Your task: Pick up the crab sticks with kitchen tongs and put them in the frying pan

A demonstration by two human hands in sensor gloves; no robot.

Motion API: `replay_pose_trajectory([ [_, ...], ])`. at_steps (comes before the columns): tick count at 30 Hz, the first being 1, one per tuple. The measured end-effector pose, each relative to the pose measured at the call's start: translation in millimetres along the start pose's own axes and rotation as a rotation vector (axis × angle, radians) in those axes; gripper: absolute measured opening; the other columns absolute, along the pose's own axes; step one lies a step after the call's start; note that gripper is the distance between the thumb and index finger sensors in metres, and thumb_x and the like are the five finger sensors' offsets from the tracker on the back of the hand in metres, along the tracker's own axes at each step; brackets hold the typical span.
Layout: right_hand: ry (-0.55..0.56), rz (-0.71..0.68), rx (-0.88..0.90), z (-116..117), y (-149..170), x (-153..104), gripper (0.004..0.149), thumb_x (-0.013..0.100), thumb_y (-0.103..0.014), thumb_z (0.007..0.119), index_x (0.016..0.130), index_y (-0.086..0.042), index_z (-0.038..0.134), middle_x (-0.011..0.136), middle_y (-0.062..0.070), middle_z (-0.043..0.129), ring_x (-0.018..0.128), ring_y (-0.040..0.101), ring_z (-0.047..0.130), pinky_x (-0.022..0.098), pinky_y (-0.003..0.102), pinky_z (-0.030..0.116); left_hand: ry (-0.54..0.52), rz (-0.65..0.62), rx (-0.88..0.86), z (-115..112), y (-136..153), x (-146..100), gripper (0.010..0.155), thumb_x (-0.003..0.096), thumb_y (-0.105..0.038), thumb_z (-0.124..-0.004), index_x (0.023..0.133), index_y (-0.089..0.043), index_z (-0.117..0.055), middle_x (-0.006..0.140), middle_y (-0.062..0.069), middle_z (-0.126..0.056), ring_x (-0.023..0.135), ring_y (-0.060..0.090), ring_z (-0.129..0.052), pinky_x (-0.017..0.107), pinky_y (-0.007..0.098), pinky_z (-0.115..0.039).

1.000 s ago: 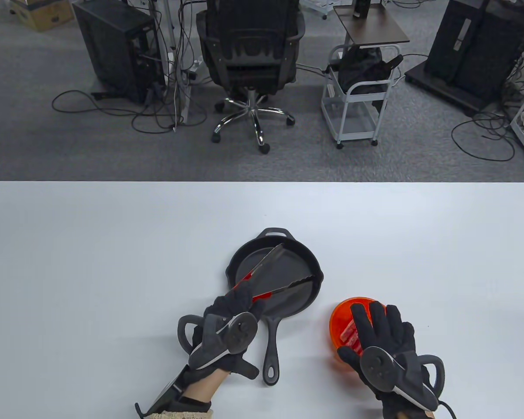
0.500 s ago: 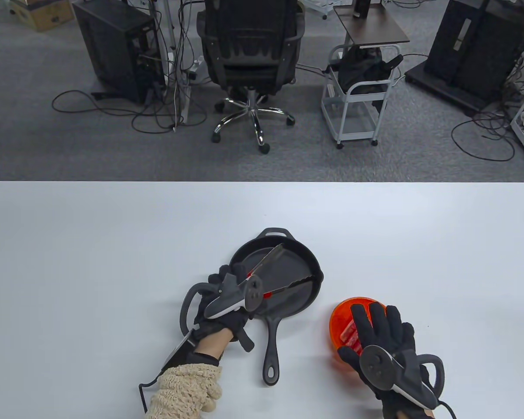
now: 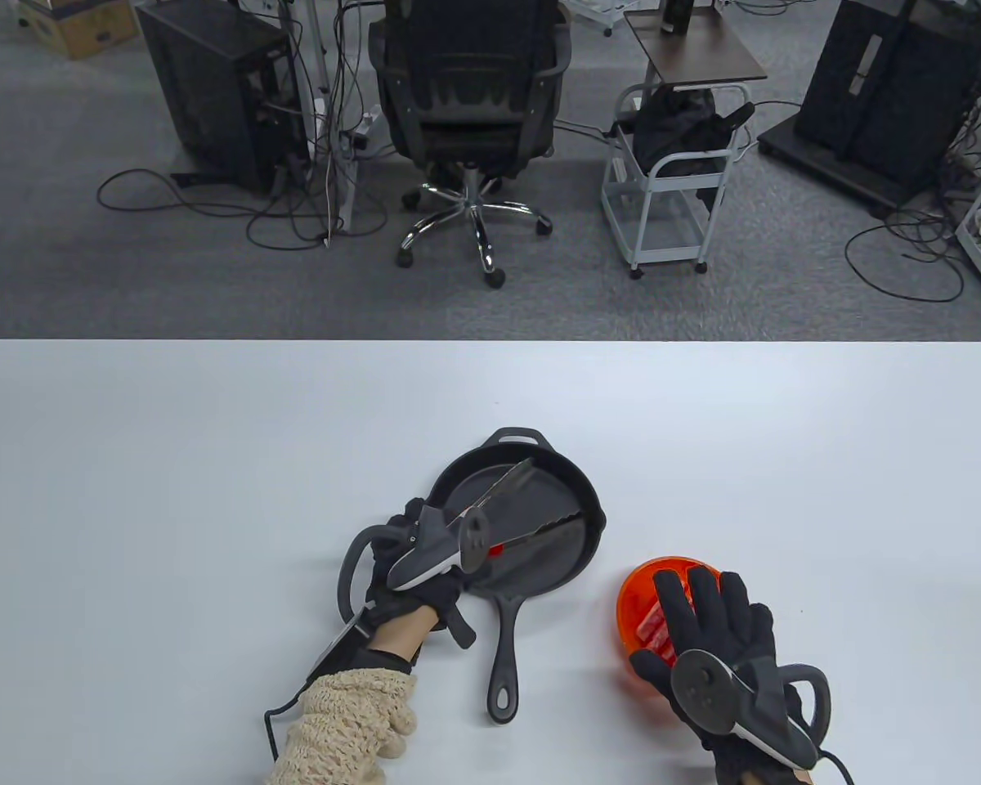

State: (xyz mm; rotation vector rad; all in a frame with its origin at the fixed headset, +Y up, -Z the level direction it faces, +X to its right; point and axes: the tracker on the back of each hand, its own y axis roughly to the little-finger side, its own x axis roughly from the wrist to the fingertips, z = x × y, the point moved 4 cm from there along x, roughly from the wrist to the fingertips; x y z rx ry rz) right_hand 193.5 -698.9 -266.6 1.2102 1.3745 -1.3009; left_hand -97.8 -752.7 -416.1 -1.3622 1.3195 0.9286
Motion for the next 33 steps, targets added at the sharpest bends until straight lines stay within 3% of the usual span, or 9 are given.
replay_pose_trajectory([
  [8, 0.02, 0.002, 0.0, -2, 0, -1, 0.084, 0.052, -0.065, 0.048, 0.118, -0.025, 0.014, 0.123, 0.02, 0.033, 0.109, 0.052, 0.033, 0.074, 0.07, 0.043, -0.131, -0.01, -0.074, 13, 10, -21, 0.092, 0.0493, -0.077, -0.077, 0.116, -0.015, -0.059, 0.109, 0.022, -0.071, 0.066, 0.036, -0.093, 0.05, 0.058, -0.081],
  [16, 0.022, 0.012, -0.006, 0, 1, -1, 0.084, 0.052, -0.064, 0.049, 0.118, -0.024, 0.015, 0.123, 0.02, 0.035, 0.109, 0.052, 0.035, 0.074, 0.07, 0.045, -0.193, -0.006, -0.144, 28, 33, -59, 0.093, 0.049, -0.076, -0.077, 0.116, -0.015, -0.058, 0.101, 0.013, -0.083, 0.061, 0.033, -0.1, 0.043, 0.052, -0.087],
  [27, 0.031, 0.039, -0.012, -1, 4, 0, 0.084, 0.052, -0.064, 0.049, 0.118, -0.023, 0.017, 0.122, 0.02, 0.038, 0.108, 0.052, 0.038, 0.073, 0.069, 0.047, -0.266, 0.036, -0.202, 24, 56, -99, 0.092, 0.0488, -0.078, -0.076, 0.117, -0.019, -0.056, 0.086, 0.006, -0.093, 0.054, 0.029, -0.108, 0.039, 0.046, -0.091],
  [33, 0.017, 0.092, -0.025, 3, 14, 3, 0.083, 0.053, -0.063, 0.049, 0.118, -0.022, 0.018, 0.122, 0.021, 0.039, 0.108, 0.052, 0.04, 0.073, 0.069, 0.05, -0.264, 0.017, -0.238, 12, 56, -111, 0.091, 0.0484, -0.08, -0.075, 0.114, -0.019, -0.059, 0.075, 0.0, -0.095, 0.035, 0.013, -0.105, 0.032, 0.039, -0.092],
])
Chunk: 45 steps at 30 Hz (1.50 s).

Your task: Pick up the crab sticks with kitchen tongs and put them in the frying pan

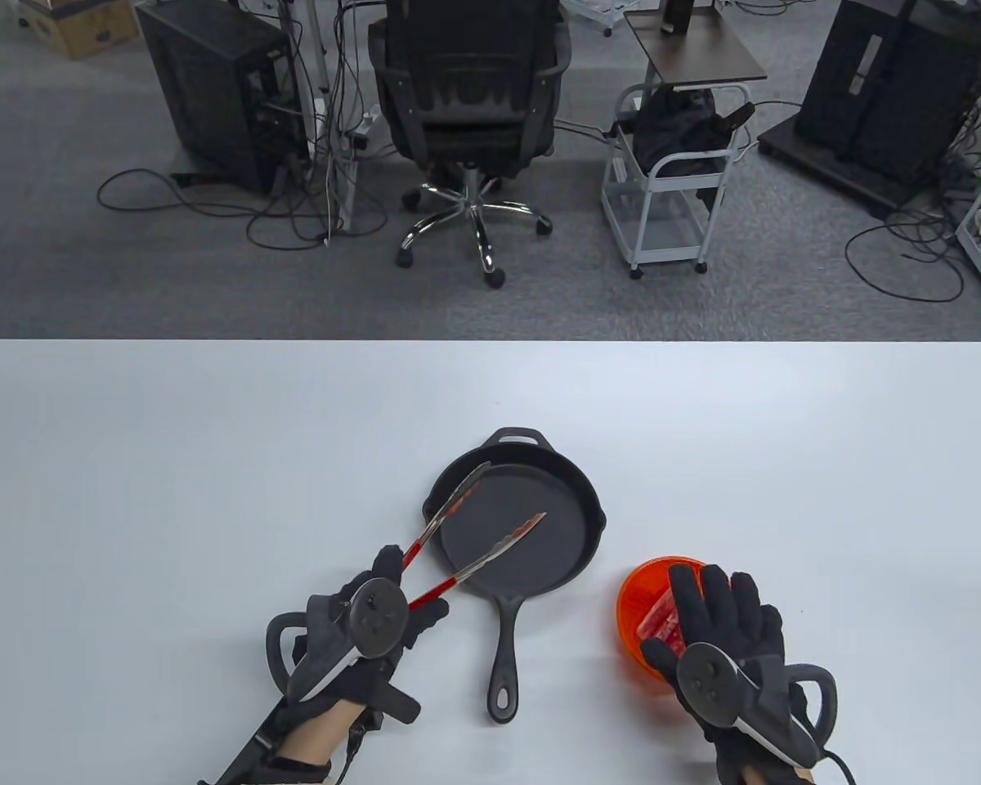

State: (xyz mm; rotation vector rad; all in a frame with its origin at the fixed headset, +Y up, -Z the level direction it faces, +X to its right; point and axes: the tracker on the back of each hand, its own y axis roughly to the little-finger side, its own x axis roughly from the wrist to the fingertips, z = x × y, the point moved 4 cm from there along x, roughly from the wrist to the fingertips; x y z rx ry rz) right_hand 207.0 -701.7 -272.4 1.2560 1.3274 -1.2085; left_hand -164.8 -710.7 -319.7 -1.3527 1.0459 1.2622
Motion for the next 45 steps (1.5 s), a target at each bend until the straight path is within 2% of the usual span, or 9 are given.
replay_pose_trajectory([
  [4, 0.018, 0.095, -0.024, 2, 15, 5, 0.081, 0.053, -0.061, 0.05, 0.118, -0.019, 0.025, 0.119, 0.022, 0.047, 0.104, 0.051, 0.052, 0.07, 0.066, 0.059, -0.065, -0.038, 0.004, 3, -1, -4, 0.093, 0.0493, -0.081, -0.071, 0.114, -0.016, -0.057, 0.071, -0.002, -0.094, 0.03, 0.008, -0.103, 0.029, 0.036, -0.092],
  [9, -0.017, 0.226, 0.029, 10, 39, 12, 0.077, 0.055, -0.055, 0.053, 0.117, -0.013, 0.035, 0.115, 0.022, 0.057, 0.098, 0.05, 0.064, 0.064, 0.059, 0.071, -0.051, -0.05, -0.019, 1, -2, -6, 0.093, 0.0496, -0.082, -0.07, 0.112, -0.014, -0.058, 0.068, -0.004, -0.095, 0.024, 0.006, -0.101, 0.026, 0.034, -0.092],
  [15, -0.103, 0.406, 0.255, 29, 69, 15, 0.074, 0.055, -0.05, 0.057, 0.114, -0.007, 0.043, 0.108, 0.024, 0.066, 0.087, 0.044, 0.081, 0.049, 0.047, 0.085, -0.037, -0.061, -0.024, -1, -6, -8, 0.094, 0.0496, -0.082, -0.07, 0.111, -0.012, -0.06, 0.065, -0.004, -0.096, 0.021, 0.005, -0.1, 0.023, 0.033, -0.092],
  [19, -0.145, 0.49, 0.364, 38, 82, 15, 0.072, 0.055, -0.045, 0.063, 0.112, -0.004, 0.046, 0.101, 0.024, 0.073, 0.073, 0.035, 0.092, 0.038, 0.036, 0.092, -0.035, -0.067, -0.027, -2, -7, -9, 0.094, 0.0496, -0.082, -0.069, 0.111, -0.012, -0.06, 0.065, -0.004, -0.096, 0.02, 0.005, -0.099, 0.023, 0.032, -0.092],
  [22, -0.218, 0.559, 0.507, 51, 88, 14, 0.073, 0.054, -0.037, 0.067, 0.111, 0.002, 0.043, 0.096, 0.025, 0.074, 0.06, 0.027, 0.098, 0.03, 0.028, 0.094, -0.029, -0.073, -0.023, -3, -9, -10, 0.093, 0.0491, -0.081, -0.071, 0.11, -0.012, -0.061, 0.064, -0.005, -0.096, 0.02, 0.005, -0.099, 0.023, 0.033, -0.092],
  [27, -0.323, 0.595, 0.61, 67, 91, 14, 0.069, 0.054, -0.031, 0.068, 0.109, 0.005, 0.045, 0.091, 0.023, 0.078, 0.047, 0.018, 0.102, 0.021, 0.019, 0.096, -0.025, -0.085, -0.021, -4, -12, -11, 0.093, 0.0489, -0.081, -0.071, 0.11, -0.011, -0.061, 0.064, -0.005, -0.096, 0.02, 0.004, -0.099, 0.022, 0.033, -0.092],
  [35, -0.333, 0.605, 0.6, 74, 91, 16, 0.059, 0.054, -0.025, 0.068, 0.106, -0.001, 0.053, 0.079, 0.013, 0.088, 0.031, 0.008, 0.104, 0.009, 0.008, 0.096, -0.025, -0.103, -0.028, -3, -19, -14, 0.094, 0.049, -0.082, -0.071, 0.11, -0.011, -0.062, 0.063, -0.005, -0.096, 0.019, 0.004, -0.099, 0.022, 0.032, -0.092],
  [39, -0.326, 0.581, 0.705, 71, 87, 17, 0.056, 0.055, -0.025, 0.067, 0.105, -0.005, 0.055, 0.083, 0.015, 0.084, 0.029, 0.01, 0.104, 0.009, 0.006, 0.096, -0.025, -0.11, -0.033, -3, -20, -14, 0.094, 0.0492, -0.081, -0.071, 0.11, -0.011, -0.062, 0.063, -0.005, -0.096, 0.019, 0.005, -0.099, 0.021, 0.032, -0.092],
  [45, -0.268, 0.561, 0.903, 62, 75, 18, 0.059, 0.056, -0.022, 0.062, 0.108, -0.003, 0.04, 0.098, 0.027, 0.07, 0.03, 0.016, 0.103, 0.012, 0.009, 0.097, -0.039, -0.116, -0.053, 3, -21, -15, 0.092, 0.0492, -0.08, -0.072, 0.109, -0.011, -0.063, 0.062, -0.005, -0.097, 0.018, 0.004, -0.099, 0.021, 0.033, -0.091],
])
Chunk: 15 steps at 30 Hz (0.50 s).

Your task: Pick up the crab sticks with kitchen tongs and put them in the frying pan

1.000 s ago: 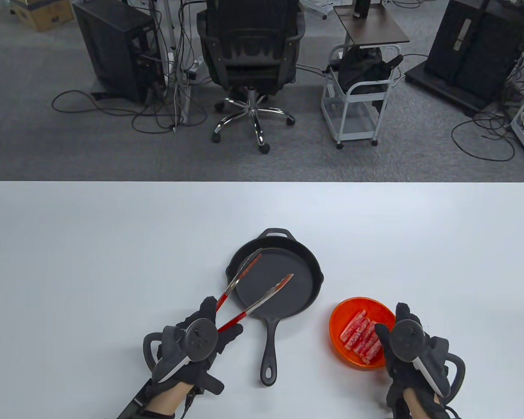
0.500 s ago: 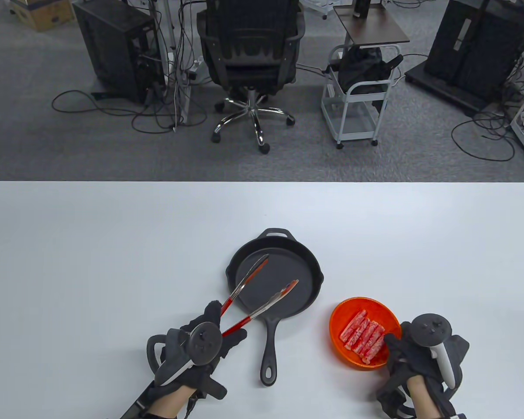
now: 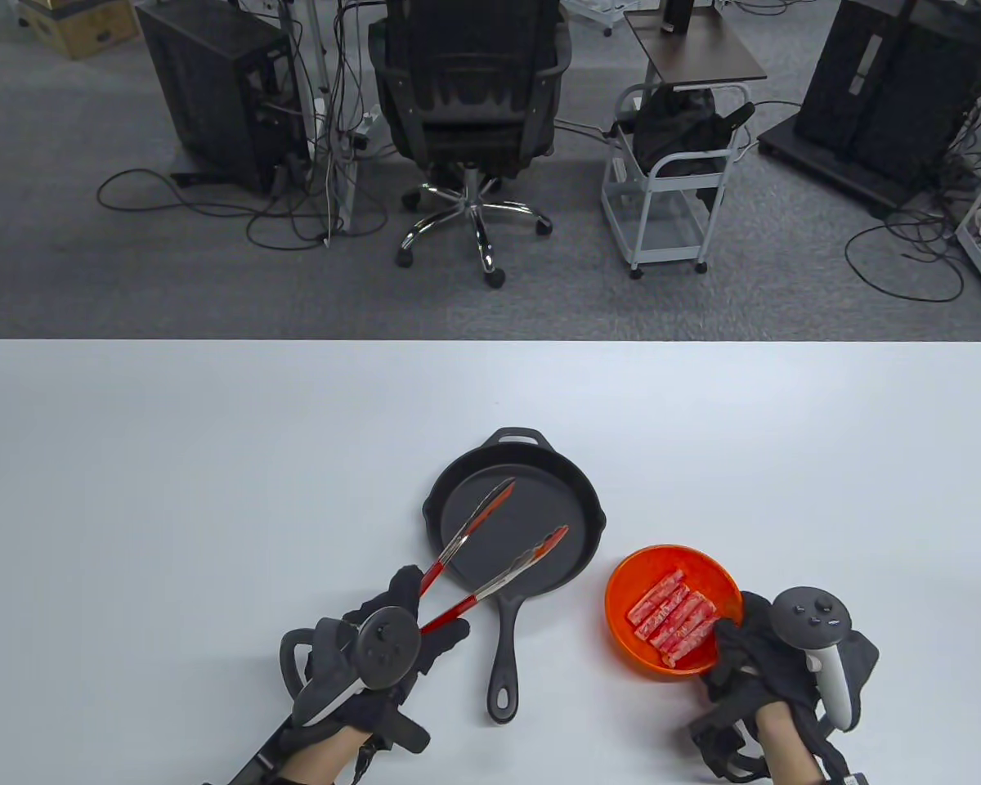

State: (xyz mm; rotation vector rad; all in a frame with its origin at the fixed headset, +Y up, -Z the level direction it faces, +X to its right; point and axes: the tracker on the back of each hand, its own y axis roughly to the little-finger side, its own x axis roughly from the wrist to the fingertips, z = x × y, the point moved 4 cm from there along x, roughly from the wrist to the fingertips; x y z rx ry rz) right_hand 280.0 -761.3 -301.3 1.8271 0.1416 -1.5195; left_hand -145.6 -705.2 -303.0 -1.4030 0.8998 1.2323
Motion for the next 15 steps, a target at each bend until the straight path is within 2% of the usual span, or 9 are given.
replay_pose_trajectory([
  [7, 0.038, -0.113, 0.096, 7, -32, -9, 0.061, 0.056, -0.023, 0.062, 0.11, -0.006, 0.039, 0.096, 0.026, 0.074, 0.028, 0.016, 0.103, 0.01, 0.009, 0.096, -0.031, -0.039, -0.034, 11, -11, 1, 0.093, 0.05, -0.081, -0.071, 0.11, -0.01, -0.063, 0.062, -0.005, -0.097, 0.018, 0.004, -0.099, 0.021, 0.032, -0.091],
  [15, 0.044, -0.165, 0.121, 26, -66, -12, 0.062, 0.056, -0.023, 0.062, 0.11, -0.006, 0.038, 0.097, 0.027, 0.073, 0.028, 0.018, 0.103, 0.01, 0.01, 0.096, -0.064, -0.102, 0.069, 17, -35, 3, 0.089, 0.0513, -0.079, -0.07, 0.107, -0.01, -0.066, 0.059, -0.008, -0.097, 0.017, 0.004, -0.098, 0.02, 0.032, -0.091],
])
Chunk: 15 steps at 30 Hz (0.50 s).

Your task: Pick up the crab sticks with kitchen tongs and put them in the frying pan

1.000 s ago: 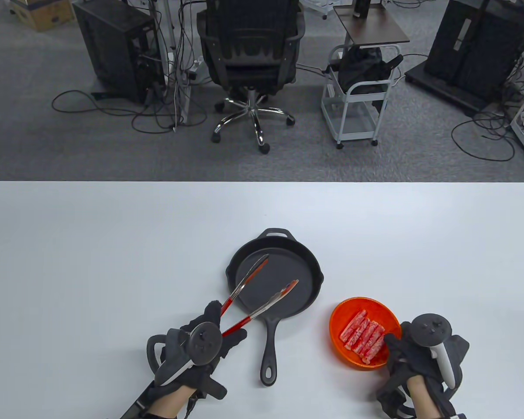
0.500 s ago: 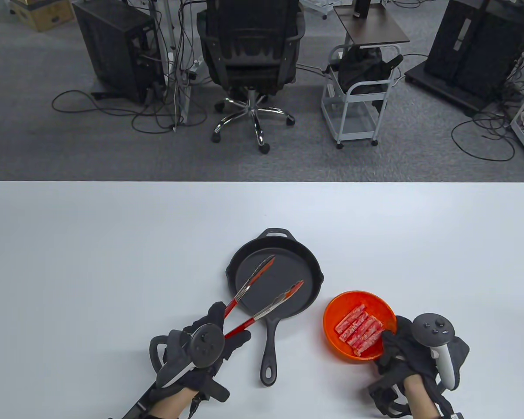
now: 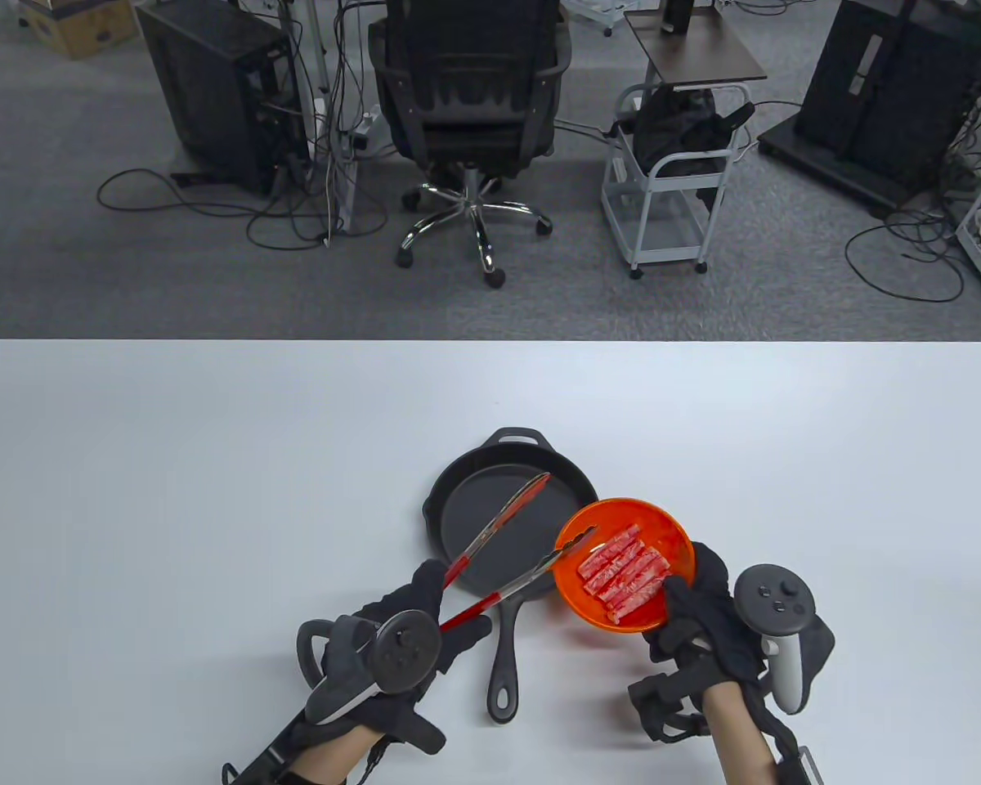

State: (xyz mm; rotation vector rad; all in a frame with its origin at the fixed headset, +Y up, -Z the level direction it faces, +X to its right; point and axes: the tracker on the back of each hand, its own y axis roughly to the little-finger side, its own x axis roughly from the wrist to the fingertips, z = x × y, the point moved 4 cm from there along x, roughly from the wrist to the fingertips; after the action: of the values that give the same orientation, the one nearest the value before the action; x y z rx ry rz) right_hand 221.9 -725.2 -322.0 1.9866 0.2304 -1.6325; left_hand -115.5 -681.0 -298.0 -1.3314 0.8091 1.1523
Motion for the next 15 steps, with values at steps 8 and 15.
replay_pose_trajectory([
  [8, 0.041, -0.023, -0.038, 8, -12, 5, 0.062, 0.056, -0.023, 0.062, 0.111, -0.006, 0.039, 0.096, 0.027, 0.073, 0.028, 0.018, 0.103, 0.01, 0.01, 0.096, 0.05, -0.032, 0.089, 1, -20, 17, 0.082, 0.053, -0.076, -0.072, 0.106, -0.013, -0.07, 0.054, -0.009, -0.099, 0.015, 0.005, -0.098, 0.017, 0.033, -0.091],
  [15, 0.049, -0.01, -0.052, 8, -2, 12, 0.062, 0.056, -0.023, 0.063, 0.11, -0.006, 0.039, 0.096, 0.028, 0.074, 0.027, 0.018, 0.103, 0.009, 0.01, 0.096, 0.126, -0.04, 0.124, -17, -39, 41, 0.077, 0.0549, -0.074, -0.071, 0.105, -0.015, -0.072, 0.052, -0.009, -0.1, 0.014, 0.005, -0.099, 0.018, 0.033, -0.091],
])
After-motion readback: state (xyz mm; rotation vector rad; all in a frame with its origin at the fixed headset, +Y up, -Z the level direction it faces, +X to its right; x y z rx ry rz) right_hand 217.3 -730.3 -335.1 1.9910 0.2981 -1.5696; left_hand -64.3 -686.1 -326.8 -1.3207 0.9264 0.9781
